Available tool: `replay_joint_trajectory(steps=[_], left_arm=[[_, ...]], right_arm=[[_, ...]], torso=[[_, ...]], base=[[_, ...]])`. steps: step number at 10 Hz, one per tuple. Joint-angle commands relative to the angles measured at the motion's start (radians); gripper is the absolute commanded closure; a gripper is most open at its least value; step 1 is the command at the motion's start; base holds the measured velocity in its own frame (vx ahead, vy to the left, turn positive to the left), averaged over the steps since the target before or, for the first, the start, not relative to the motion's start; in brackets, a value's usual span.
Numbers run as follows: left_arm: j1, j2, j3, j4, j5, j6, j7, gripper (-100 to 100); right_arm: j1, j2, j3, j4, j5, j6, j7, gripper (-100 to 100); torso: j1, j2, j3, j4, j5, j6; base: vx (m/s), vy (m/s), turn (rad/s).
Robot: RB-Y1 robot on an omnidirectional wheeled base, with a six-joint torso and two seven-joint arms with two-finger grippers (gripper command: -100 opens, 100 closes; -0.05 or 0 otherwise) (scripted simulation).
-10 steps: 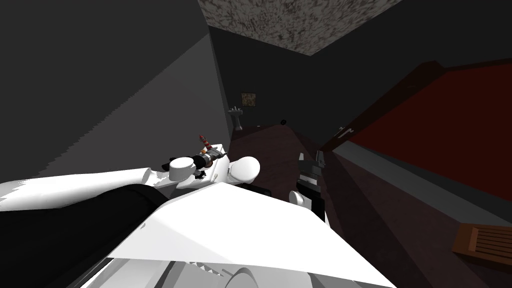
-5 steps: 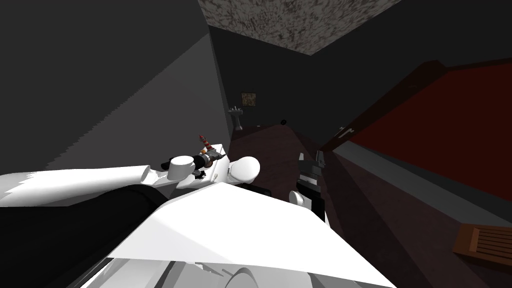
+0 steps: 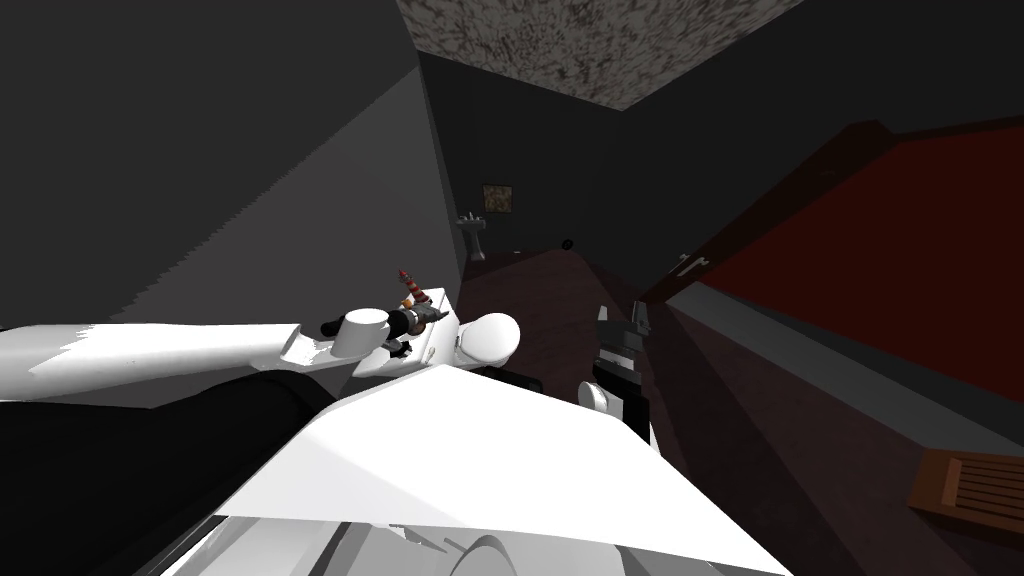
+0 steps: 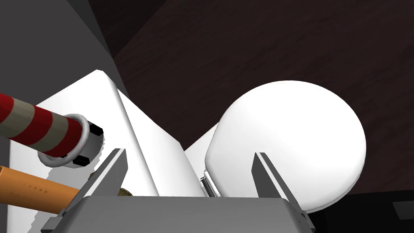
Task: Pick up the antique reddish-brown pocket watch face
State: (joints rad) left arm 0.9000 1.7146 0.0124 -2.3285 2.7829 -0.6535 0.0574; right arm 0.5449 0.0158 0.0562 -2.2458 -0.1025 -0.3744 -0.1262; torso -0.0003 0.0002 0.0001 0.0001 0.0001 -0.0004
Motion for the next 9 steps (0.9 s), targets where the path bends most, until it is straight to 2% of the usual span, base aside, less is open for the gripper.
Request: replay_joint_trajectory(steps=[1, 2, 3, 5, 6, 7, 9], left_arm=[[-0.008, 0.03, -0.01, 0.011, 0.05, 0.001, -0.004, -100], [-0.008, 0.03, -0.01, 0.011, 0.079, 0.001, -0.004, -100], [0.014, 0.078, 0.0, 0.023, 0.11, 0.0, -0.008, -100], [0.014, 0.085, 0.0, 0.023, 0.171, 0.0, -0.008, -100], [0.014, 0.085, 0.0, 0.023, 0.184, 0.0, -0.008, -100], [0.034, 0.134, 0.01, 0.036, 0.22, 0.0, -0.012, -100], [0.034, 0.138, 0.01, 0.036, 0.277, 0.0, -0.012, -100]], right_arm=[[0.0, 0.0, 0.0, 0.0, 0.0, 0.0, 0.0, 0], [0.0, 0.0, 0.0, 0.0, 0.0, 0.0, 0.0, 0], [0.0, 0.0, 0.0, 0.0, 0.0, 0.0, 0.0, 0], [0.0, 0.0, 0.0, 0.0, 0.0, 0.0, 0.0, 0], [0.0, 0.0, 0.0, 0.0, 0.0, 0.0, 0.0, 0], [0.0, 0.0, 0.0, 0.0, 0.0, 0.0, 0.0, 0], [0.0, 0.0, 0.0, 0.0, 0.0, 0.0, 0.0, 0]], torso=[[0.0, 0.0, 0.0, 0.0, 0.0, 0.0], [0.0, 0.0, 0.0, 0.0, 0.0, 0.0], [0.0, 0.0, 0.0, 0.0, 0.0, 0.0], [0.0, 0.0, 0.0, 0.0, 0.0, 0.0], [0.0, 0.0, 0.0, 0.0, 0.0, 0.0], [0.0, 0.0, 0.0, 0.0, 0.0, 0.0], [0.001, 0.0, 0.0, 0.0, 0.0, 0.0]], base=[[0.003, -0.005, 0.013], [0.0, 0.0, 0.0], [-0.005, 0.007, -0.019], [0.001, -0.002, 0.006], [0.006, -0.008, 0.023], [0.0, 0.0, 0.0], [-0.003, 0.004, -0.011]])
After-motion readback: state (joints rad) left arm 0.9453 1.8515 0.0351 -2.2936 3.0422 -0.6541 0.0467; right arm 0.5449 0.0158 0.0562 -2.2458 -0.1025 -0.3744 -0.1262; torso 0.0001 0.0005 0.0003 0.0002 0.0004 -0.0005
